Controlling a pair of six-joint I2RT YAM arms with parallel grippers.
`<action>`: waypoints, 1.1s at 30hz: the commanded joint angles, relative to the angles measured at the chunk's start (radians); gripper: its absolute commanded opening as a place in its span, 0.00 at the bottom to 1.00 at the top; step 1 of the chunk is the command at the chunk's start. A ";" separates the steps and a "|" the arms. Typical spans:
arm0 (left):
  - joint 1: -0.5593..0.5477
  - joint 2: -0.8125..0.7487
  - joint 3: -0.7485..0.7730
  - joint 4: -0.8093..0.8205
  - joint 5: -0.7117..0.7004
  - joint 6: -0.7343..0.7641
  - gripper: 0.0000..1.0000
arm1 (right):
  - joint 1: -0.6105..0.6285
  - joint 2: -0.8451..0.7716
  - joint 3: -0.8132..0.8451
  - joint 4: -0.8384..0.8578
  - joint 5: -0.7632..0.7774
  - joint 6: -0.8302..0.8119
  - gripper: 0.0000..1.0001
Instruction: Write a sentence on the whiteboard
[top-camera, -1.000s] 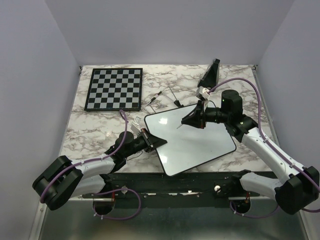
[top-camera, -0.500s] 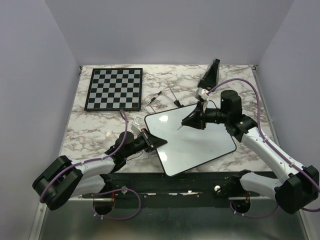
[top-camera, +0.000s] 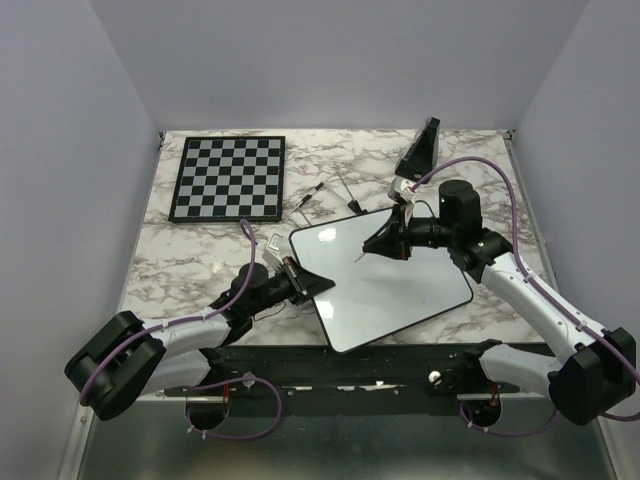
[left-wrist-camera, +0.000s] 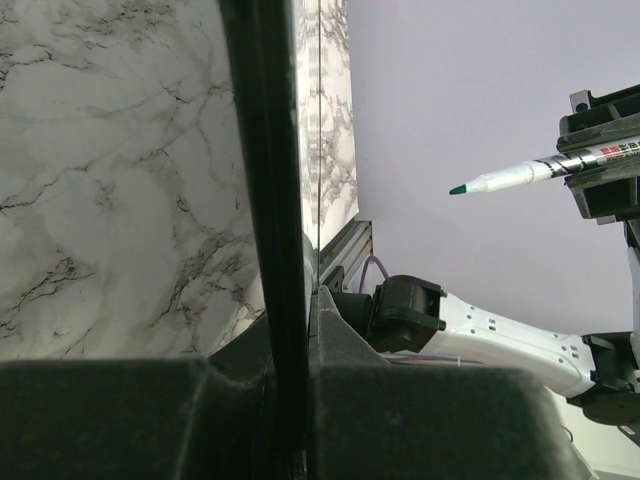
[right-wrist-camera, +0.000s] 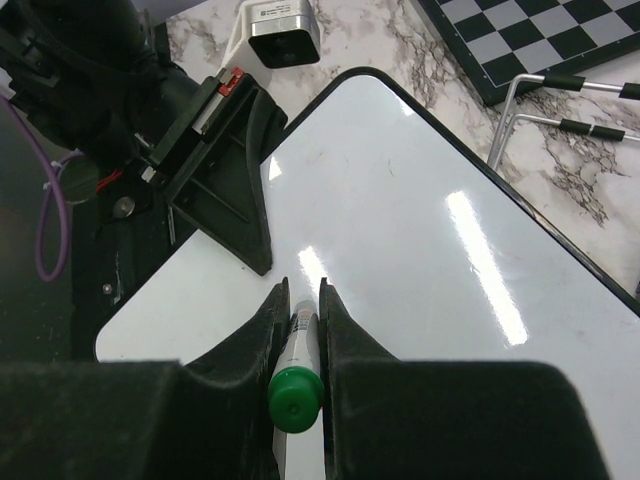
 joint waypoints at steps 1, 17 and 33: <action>-0.008 -0.002 0.031 -0.014 -0.029 0.095 0.00 | -0.005 0.007 0.027 -0.015 -0.026 -0.026 0.00; -0.011 -0.005 0.030 -0.015 -0.029 0.101 0.00 | -0.005 0.014 0.028 -0.024 -0.038 -0.041 0.01; -0.016 -0.008 0.034 -0.032 -0.027 0.118 0.00 | -0.005 0.063 0.088 -0.064 -0.044 -0.058 0.01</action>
